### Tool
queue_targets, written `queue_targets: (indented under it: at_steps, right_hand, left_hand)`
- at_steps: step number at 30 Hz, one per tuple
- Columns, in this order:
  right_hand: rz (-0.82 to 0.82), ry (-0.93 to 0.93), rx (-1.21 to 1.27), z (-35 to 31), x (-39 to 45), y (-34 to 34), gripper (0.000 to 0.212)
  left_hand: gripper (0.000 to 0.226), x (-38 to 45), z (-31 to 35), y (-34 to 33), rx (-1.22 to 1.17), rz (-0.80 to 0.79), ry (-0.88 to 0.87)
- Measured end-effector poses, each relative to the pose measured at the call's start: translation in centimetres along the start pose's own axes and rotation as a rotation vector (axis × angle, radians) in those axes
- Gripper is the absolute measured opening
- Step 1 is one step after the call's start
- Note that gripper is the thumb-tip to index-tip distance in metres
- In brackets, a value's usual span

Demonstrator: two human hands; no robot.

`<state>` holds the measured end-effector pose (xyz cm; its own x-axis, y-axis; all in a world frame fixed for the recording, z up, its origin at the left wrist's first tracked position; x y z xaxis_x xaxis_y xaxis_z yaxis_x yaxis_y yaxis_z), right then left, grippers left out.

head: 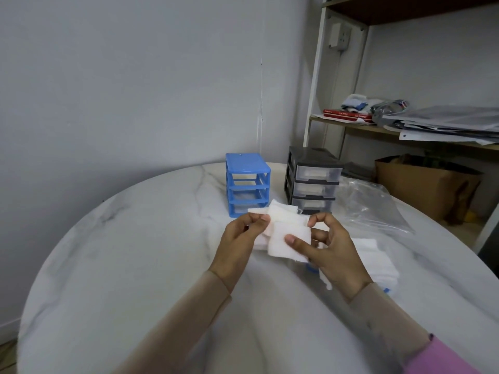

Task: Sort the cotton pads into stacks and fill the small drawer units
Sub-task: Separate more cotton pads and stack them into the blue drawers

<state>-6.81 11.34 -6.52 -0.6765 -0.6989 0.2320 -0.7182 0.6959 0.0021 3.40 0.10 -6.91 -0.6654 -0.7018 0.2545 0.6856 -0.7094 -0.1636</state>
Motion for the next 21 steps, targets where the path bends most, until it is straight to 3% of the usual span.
queue_targets:
  at_steps: [3, 9, 14, 21]
  right_hand:
    - [-0.041, 0.085, -0.104, -0.5, -0.2, -0.4, 0.034]
    - [-0.036, 0.141, -0.164, -0.5, -0.1, -0.3, 0.016]
    - [-0.024, 0.103, 0.005, -0.9, -0.2, -0.2, 0.012]
    - [-0.023, 0.015, 0.167, -0.8, -0.3, -0.6, 0.012]
  left_hand:
    - [0.014, -0.3, -0.1, -0.5, 0.021, -0.058, 0.036]
    - [0.015, -0.1, -0.2, 0.2, -0.093, 0.029, 0.077]
    - [0.018, -0.1, 0.1, 0.8, -0.008, 0.06, 0.005]
    - [0.02, -0.4, 0.0, -0.2, 0.082, -0.031, -0.048]
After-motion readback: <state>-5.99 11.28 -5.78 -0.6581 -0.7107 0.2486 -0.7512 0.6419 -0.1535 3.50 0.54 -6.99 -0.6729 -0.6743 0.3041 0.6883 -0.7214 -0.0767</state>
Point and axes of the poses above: each hand's wrist, its own x-axis towards the middle knuckle, its own y-axis out of the back of the hand, z = x × y, the point moved 6 cm from there along x, towards the middle knuckle, and after that the axes turned 3 degrees about -y, right-handed, at the moved point
